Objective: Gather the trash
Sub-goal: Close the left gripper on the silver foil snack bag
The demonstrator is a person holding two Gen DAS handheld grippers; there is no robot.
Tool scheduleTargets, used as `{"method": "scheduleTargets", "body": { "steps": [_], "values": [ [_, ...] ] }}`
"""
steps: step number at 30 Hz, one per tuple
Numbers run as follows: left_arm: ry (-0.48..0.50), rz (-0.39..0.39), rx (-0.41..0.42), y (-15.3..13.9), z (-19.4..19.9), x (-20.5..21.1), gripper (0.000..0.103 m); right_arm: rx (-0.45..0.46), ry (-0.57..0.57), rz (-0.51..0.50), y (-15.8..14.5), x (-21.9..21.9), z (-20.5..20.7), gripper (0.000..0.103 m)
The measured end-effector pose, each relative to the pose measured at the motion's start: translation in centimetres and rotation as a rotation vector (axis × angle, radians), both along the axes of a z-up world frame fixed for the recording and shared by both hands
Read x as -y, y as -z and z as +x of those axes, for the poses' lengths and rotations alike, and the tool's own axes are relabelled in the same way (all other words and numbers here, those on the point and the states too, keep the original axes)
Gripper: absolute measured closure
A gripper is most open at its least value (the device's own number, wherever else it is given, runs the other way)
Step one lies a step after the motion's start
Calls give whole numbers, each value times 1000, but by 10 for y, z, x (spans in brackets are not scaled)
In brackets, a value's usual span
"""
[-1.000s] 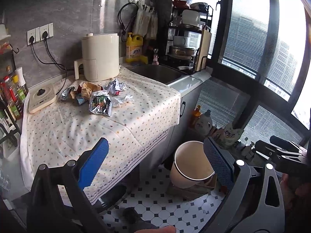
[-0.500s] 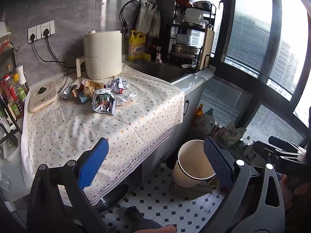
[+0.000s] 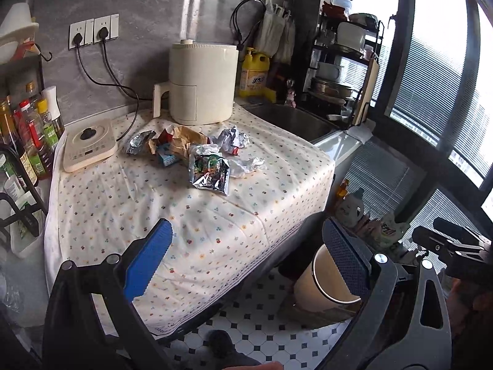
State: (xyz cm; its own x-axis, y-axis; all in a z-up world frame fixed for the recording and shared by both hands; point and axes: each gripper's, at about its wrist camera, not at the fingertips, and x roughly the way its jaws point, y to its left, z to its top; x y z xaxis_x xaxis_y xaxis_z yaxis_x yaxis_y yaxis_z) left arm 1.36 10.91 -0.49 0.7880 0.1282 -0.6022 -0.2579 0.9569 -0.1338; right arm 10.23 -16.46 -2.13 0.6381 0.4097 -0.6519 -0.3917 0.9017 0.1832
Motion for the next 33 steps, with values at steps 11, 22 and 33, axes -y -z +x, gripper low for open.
{"method": "scheduleTargets", "body": {
  "steps": [11,22,33],
  "values": [
    [-108,-52,41,-1,35,-101,7,-56,-133,19,-7,-102,71,8],
    [-147,-110,53,16,81,-183,35,-109,-230,21,-1,-189,135,21],
    [-159,-126,-10,56,141,-249,57,-195,-171,13,45,-235,190,37]
  ]
}}
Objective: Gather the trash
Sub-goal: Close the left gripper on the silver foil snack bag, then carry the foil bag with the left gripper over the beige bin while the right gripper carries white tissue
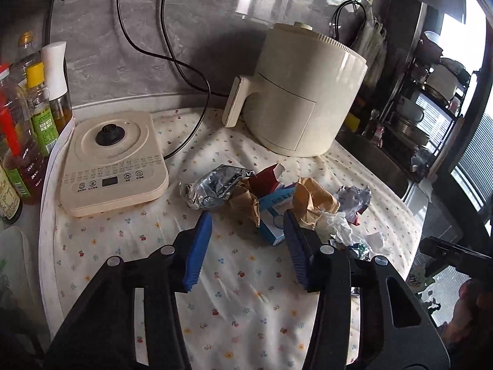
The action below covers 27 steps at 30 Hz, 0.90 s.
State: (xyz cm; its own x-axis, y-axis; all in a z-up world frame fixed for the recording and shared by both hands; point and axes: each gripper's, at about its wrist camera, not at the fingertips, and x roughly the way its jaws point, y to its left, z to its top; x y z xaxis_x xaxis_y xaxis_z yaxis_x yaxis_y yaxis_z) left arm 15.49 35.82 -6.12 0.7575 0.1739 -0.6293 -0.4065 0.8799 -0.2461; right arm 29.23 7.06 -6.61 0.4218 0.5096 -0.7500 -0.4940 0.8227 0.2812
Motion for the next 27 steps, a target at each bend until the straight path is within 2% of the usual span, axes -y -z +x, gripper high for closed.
{"method": "scheduleTargets", "body": {
  "steps": [12,14,16,17,18,21,27],
  "values": [
    [-32,-28,-82,49,53,-45,62,-119,61,-85,67,-21,54,43],
    [-39,-27,-112,59,61,-47,62,-140,58,-96,76,-24,59,52],
    [-48,-34,-137,68,68,-51,69,-159,56,-108,83,-26,62,74],
    [-47,-37,-144,71,70,-53,75,-145,61,-110,83,-26,62,77],
    [-47,-37,-150,73,72,-54,86,-145,58,-112,83,-27,63,86],
    [-63,-42,-151,72,71,-55,100,-152,64,-103,81,-22,65,93],
    [-90,-5,-114,51,60,-48,101,-104,90,-54,57,-8,58,95]
  ]
}}
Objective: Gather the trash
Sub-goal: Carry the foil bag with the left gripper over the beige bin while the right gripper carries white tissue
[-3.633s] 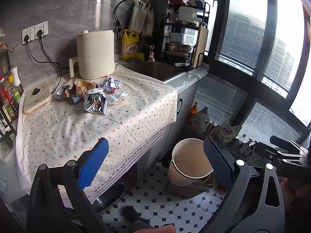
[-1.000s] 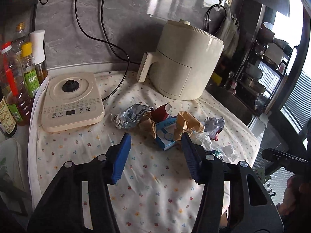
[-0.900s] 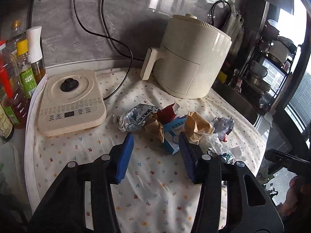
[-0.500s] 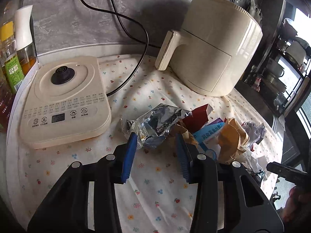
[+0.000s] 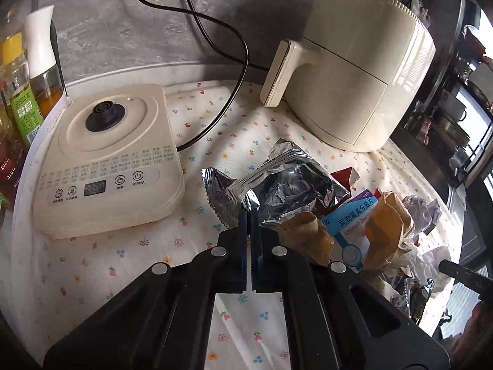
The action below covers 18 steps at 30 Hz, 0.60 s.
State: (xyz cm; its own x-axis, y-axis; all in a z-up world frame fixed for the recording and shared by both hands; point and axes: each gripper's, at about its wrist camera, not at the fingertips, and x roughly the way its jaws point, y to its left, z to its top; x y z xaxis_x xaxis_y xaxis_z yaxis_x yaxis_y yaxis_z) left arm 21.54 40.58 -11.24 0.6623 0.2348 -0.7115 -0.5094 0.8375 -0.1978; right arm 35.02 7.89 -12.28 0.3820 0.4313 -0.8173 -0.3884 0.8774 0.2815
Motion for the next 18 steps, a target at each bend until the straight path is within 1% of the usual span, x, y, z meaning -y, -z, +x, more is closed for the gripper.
{"method": "scheduleTargets", "body": {
  "steps": [4,8,10,14,18],
  "values": [
    [-7,25,27,-19,-9,11,101,54,14,17,-23,11,-10,95],
    [8,69,58,-40,-15,30,101,109,36,28,-44,26,-23,95],
    [22,79,69,-49,-17,40,101,133,40,32,-53,35,-31,95],
    [48,101,89,-67,-21,72,101,178,39,48,-71,61,-45,95],
    [76,110,96,-79,-23,115,101,208,51,69,-86,95,-61,95]
  ]
}}
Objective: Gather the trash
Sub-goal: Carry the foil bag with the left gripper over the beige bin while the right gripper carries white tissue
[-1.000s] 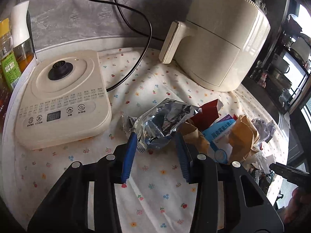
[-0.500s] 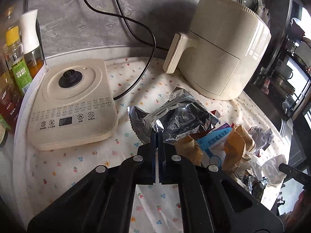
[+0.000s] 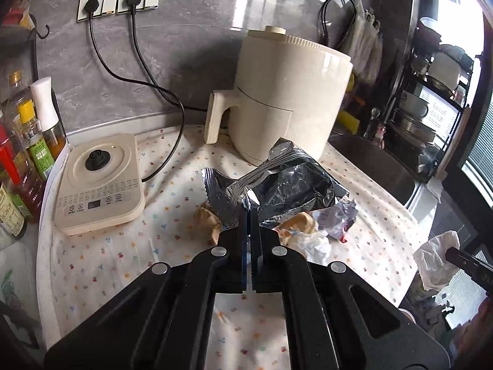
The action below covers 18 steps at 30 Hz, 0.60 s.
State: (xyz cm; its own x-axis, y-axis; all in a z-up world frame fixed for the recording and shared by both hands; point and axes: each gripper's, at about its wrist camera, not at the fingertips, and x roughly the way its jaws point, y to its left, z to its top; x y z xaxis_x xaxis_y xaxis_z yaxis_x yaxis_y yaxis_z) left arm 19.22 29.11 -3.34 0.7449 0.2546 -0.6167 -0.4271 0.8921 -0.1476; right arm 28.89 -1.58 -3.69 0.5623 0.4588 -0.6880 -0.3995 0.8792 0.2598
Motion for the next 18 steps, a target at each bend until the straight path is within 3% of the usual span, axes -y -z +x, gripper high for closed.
{"method": "scheduleTargets", "body": {
  "steps": [9,18],
  "values": [
    [128,23,-12,-12,-1,114,100,54,44,16,-17,83,-36,95],
    [284,22,-43,-4,12,226,100,42,142,-5,-10,175,-56,95]
  ]
}}
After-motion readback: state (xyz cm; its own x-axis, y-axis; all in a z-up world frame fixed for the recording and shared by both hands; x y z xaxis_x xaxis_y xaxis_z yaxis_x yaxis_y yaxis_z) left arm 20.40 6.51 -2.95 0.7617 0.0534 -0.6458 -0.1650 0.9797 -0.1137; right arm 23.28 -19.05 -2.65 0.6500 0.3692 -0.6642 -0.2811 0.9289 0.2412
